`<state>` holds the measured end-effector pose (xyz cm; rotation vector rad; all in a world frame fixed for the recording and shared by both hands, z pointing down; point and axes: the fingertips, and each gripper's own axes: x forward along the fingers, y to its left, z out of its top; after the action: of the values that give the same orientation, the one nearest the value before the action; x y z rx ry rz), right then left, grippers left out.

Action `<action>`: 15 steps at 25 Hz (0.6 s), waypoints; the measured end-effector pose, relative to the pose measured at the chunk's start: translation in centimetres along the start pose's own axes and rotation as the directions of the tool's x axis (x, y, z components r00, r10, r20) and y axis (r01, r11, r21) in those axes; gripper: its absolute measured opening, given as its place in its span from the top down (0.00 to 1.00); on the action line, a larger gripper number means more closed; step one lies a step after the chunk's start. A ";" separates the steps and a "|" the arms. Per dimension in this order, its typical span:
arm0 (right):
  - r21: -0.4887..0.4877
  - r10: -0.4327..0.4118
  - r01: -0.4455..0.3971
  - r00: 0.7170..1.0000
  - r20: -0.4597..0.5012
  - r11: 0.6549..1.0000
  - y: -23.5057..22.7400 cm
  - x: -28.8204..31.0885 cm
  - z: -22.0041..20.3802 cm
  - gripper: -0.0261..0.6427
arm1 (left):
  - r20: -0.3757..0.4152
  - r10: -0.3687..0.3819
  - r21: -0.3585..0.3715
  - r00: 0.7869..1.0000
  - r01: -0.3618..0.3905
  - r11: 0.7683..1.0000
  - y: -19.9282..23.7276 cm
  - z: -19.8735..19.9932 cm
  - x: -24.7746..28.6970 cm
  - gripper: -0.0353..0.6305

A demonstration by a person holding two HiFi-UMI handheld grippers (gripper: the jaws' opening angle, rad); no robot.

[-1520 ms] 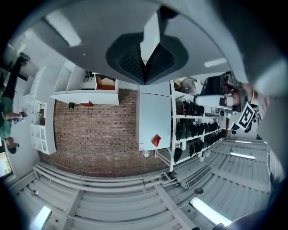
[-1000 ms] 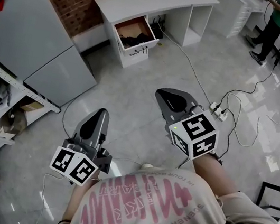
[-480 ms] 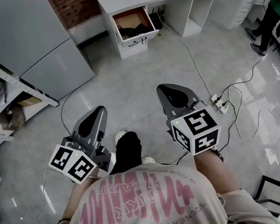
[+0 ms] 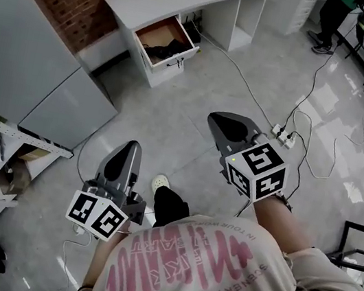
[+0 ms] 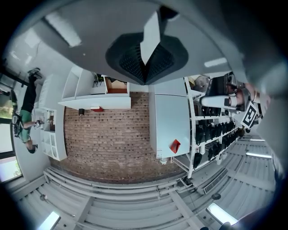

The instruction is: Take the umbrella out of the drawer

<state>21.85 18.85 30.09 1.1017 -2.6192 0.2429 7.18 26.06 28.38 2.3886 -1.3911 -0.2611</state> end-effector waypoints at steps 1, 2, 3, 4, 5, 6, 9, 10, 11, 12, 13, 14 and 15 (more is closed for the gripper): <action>0.005 -0.008 0.008 1.000 -0.004 1.000 -0.2 1.0 0.2 0.94 | -0.006 -0.003 -0.007 1.000 0.003 1.000 1.1 0.2 0.4 0.94; 0.008 -0.013 0.013 1.000 -0.011 1.000 -0.2 2.1 0.3 0.94 | -0.011 -0.005 -0.018 1.000 0.005 1.000 2.3 0.5 0.9 0.94; 0.010 -0.015 0.015 1.000 -0.018 1.000 -0.3 3.2 0.5 0.94 | -0.014 -0.008 -0.028 1.000 0.007 1.000 3.5 0.9 1.5 0.94; 0.011 -0.017 0.018 1.000 -0.026 1.000 -0.4 4.2 0.7 0.94 | -0.015 -0.013 -0.034 1.000 0.013 0.999 4.4 1.4 2.1 0.94; 0.011 -0.022 0.022 0.999 -0.032 1.000 -0.6 5.2 1.0 0.94 | -0.016 -0.021 -0.034 1.000 0.020 0.999 5.3 2.0 2.8 0.94; 0.012 -0.027 0.028 0.999 -0.035 1.000 -0.9 6.2 1.5 0.94 | -0.016 -0.029 -0.029 0.999 0.029 0.999 6.1 2.7 3.5 0.94; 0.016 -0.041 0.042 0.999 -0.034 0.999 -1.4 9.4 3.3 0.94 | -0.015 -0.046 -0.016 0.999 0.046 0.999 8.6 4.8 5.0 0.94; 0.017 -0.046 0.046 0.998 -0.033 0.999 -1.5 10.4 3.9 0.94 | -0.016 -0.048 -0.016 0.999 0.047 0.999 9.6 5.3 5.3 0.94; 0.018 -0.049 0.050 0.998 -0.032 0.999 -1.5 11.4 4.3 0.94 | -0.018 -0.048 -0.018 0.999 0.047 0.999 10.6 5.7 5.6 0.94; 0.019 -0.051 0.052 0.998 -0.032 0.998 -1.5 12.4 4.7 0.94 | -0.019 -0.047 -0.021 0.999 0.046 0.999 11.6 6.1 5.8 0.94; 0.020 -0.052 0.053 0.998 -0.034 0.998 -1.6 13.3 5.0 0.94 | -0.020 -0.046 -0.025 0.999 0.046 0.999 12.6 6.5 6.0 0.94; 0.020 -0.053 0.054 0.998 -0.037 0.998 -1.6 14.3 5.3 0.94 | -0.021 -0.047 -0.028 0.999 0.046 0.999 13.5 6.8 6.2 0.94; 0.018 -0.054 0.055 0.998 -0.040 0.998 -1.6 15.3 5.6 0.94 | -0.021 -0.047 -0.030 0.999 0.047 0.998 14.4 7.2 6.5 0.94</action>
<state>11.68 6.00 29.86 1.1611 -2.5539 0.2760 -3.53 12.46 27.64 2.3953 -1.3141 -0.2657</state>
